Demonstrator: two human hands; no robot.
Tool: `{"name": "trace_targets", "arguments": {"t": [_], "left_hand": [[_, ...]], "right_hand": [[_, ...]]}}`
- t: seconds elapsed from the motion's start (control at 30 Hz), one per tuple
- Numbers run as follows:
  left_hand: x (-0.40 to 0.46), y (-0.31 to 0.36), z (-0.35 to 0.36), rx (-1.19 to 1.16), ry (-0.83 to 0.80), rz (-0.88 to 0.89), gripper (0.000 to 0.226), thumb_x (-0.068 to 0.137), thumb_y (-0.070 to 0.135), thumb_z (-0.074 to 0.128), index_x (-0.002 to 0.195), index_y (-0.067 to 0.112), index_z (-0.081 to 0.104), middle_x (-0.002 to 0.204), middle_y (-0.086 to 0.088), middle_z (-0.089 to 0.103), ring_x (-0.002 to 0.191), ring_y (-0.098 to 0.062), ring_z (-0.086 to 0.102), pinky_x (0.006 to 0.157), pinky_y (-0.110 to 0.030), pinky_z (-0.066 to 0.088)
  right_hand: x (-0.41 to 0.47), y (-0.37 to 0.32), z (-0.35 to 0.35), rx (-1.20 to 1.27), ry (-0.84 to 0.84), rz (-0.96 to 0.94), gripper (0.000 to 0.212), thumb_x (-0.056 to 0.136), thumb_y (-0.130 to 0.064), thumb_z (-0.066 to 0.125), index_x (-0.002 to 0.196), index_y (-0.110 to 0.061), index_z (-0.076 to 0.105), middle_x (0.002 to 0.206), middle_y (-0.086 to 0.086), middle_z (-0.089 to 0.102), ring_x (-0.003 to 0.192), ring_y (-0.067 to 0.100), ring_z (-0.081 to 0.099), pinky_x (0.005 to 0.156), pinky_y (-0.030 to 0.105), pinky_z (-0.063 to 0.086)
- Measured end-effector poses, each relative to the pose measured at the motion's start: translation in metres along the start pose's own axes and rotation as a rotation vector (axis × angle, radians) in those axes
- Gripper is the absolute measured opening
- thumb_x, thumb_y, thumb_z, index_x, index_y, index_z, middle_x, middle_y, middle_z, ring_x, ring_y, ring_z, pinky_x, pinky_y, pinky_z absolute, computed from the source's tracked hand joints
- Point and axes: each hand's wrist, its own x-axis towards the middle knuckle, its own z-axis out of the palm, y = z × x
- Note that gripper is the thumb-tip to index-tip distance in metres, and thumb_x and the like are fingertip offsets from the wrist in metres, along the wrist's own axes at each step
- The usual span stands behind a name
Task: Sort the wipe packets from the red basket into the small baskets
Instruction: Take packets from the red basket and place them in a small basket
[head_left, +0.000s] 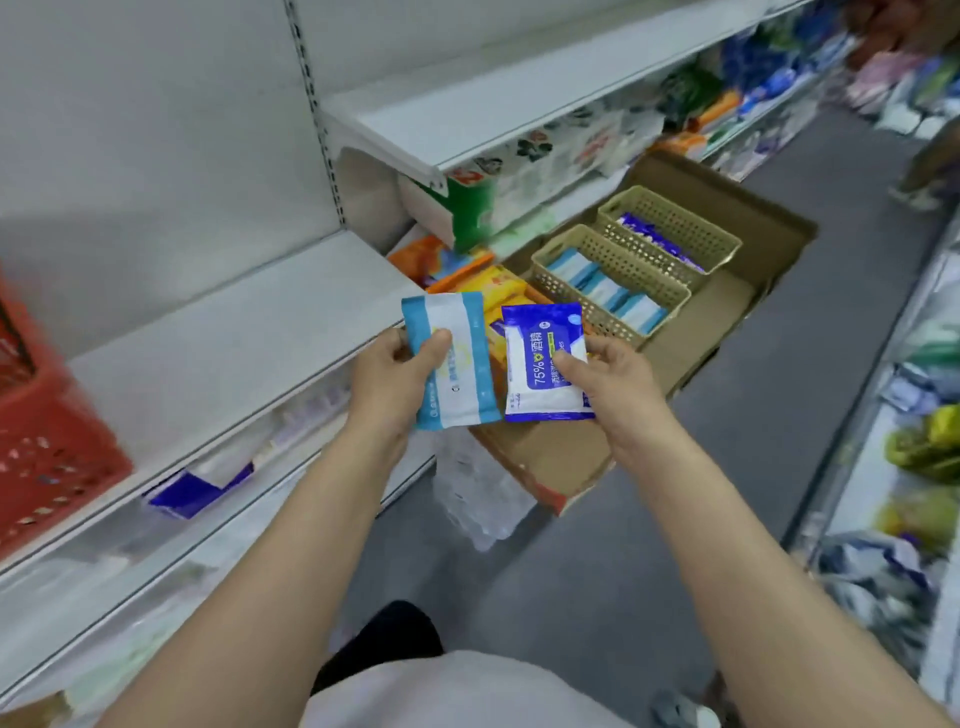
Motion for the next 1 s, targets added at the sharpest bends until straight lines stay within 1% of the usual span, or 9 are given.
{"name": "trace_targets", "arguments": {"t": [0.17, 0.27, 0.33, 0.43, 0.53, 0.73, 0.8, 0.9, 1.0], "left_hand": [[0.035, -0.007, 0.078, 0.049, -0.044, 0.039, 0.024, 0.084, 0.012, 0.074, 0.104, 0.011, 0.060, 0.095, -0.005, 0.071, 0.081, -0.019, 0.070, 0.067, -0.030, 0.057], [0.067, -0.016, 0.116, 0.111, -0.058, 0.063, 0.051, 0.080, 0.017, 0.079, 0.123, 0.024, 0.052, 0.101, -0.005, 0.068, 0.083, -0.017, 0.070, 0.069, -0.033, 0.058], [0.092, -0.022, 0.146, 0.138, -0.080, 0.024, 0.054, 0.077, 0.023, 0.081, 0.120, 0.037, 0.051, 0.097, -0.006, 0.067, 0.083, -0.022, 0.071, 0.070, -0.037, 0.058], [0.113, -0.022, 0.186, 0.149, -0.069, -0.035, 0.032, 0.082, 0.017, 0.077, 0.104, 0.025, 0.056, 0.091, -0.010, 0.066, 0.075, -0.022, 0.069, 0.060, -0.033, 0.056], [0.132, -0.022, 0.217, 0.120, -0.030, -0.111, 0.027, 0.083, 0.018, 0.077, 0.097, 0.019, 0.054, 0.100, -0.011, 0.067, 0.077, -0.015, 0.070, 0.051, -0.025, 0.054], [0.168, -0.021, 0.249, 0.085, 0.077, -0.186, 0.029, 0.083, 0.021, 0.077, 0.092, 0.011, 0.050, 0.101, -0.007, 0.064, 0.089, -0.017, 0.070, 0.063, -0.031, 0.060], [0.180, -0.022, 0.257, 0.051, 0.104, -0.199, 0.036, 0.083, 0.018, 0.076, 0.108, 0.017, 0.050, 0.106, -0.005, 0.062, 0.087, -0.016, 0.070, 0.061, -0.030, 0.060], [0.195, -0.028, 0.277, 0.035, 0.117, -0.230, 0.051, 0.085, 0.014, 0.075, 0.128, 0.014, 0.047, 0.107, -0.002, 0.063, 0.086, -0.014, 0.069, 0.060, -0.029, 0.059], [0.211, -0.032, 0.310, 0.003, 0.173, -0.247, 0.035, 0.087, 0.009, 0.071, 0.119, 0.009, 0.055, 0.109, -0.006, 0.066, 0.085, -0.013, 0.068, 0.057, -0.024, 0.059]], "right_hand": [[0.050, -0.002, -0.057, 0.046, 0.106, 0.016, 0.042, 0.084, 0.000, 0.073, 0.119, -0.006, 0.049, 0.102, 0.012, 0.070, 0.081, 0.024, 0.070, 0.069, 0.040, 0.059], [0.082, -0.009, -0.085, 0.061, 0.109, 0.022, 0.070, 0.084, 0.004, 0.071, 0.136, -0.026, 0.034, 0.102, 0.006, 0.069, 0.084, 0.022, 0.071, 0.060, 0.035, 0.061], [0.111, -0.016, -0.108, 0.042, 0.123, 0.035, 0.080, 0.084, 0.002, 0.072, 0.141, -0.037, 0.030, 0.104, 0.007, 0.069, 0.083, 0.020, 0.074, 0.056, 0.034, 0.060], [0.147, -0.031, -0.133, -0.052, 0.153, 0.076, 0.070, 0.083, -0.001, 0.074, 0.136, -0.031, 0.041, 0.105, 0.010, 0.069, 0.076, 0.018, 0.074, 0.050, 0.027, 0.055], [0.182, -0.041, -0.155, -0.095, 0.153, 0.098, 0.052, 0.081, -0.008, 0.078, 0.122, -0.024, 0.050, 0.105, 0.014, 0.069, 0.077, 0.020, 0.074, 0.050, 0.026, 0.054], [0.255, -0.043, -0.175, -0.145, 0.150, 0.129, 0.018, 0.095, -0.020, 0.064, 0.108, -0.018, 0.052, 0.111, 0.018, 0.067, 0.075, 0.015, 0.073, 0.060, 0.027, 0.057], [0.282, -0.041, -0.180, -0.168, 0.128, 0.095, 0.031, 0.096, -0.014, 0.062, 0.123, -0.020, 0.048, 0.113, 0.018, 0.066, 0.081, 0.018, 0.073, 0.065, 0.033, 0.060], [0.330, -0.043, -0.190, -0.126, -0.006, 0.111, 0.078, 0.089, 0.000, 0.066, 0.148, -0.033, 0.027, 0.113, 0.016, 0.066, 0.085, 0.023, 0.073, 0.068, 0.046, 0.062], [0.385, -0.059, -0.202, -0.115, -0.091, 0.164, 0.073, 0.085, 0.003, 0.065, 0.141, -0.033, 0.035, 0.104, 0.004, 0.071, 0.080, 0.018, 0.072, 0.060, 0.038, 0.061]]}}
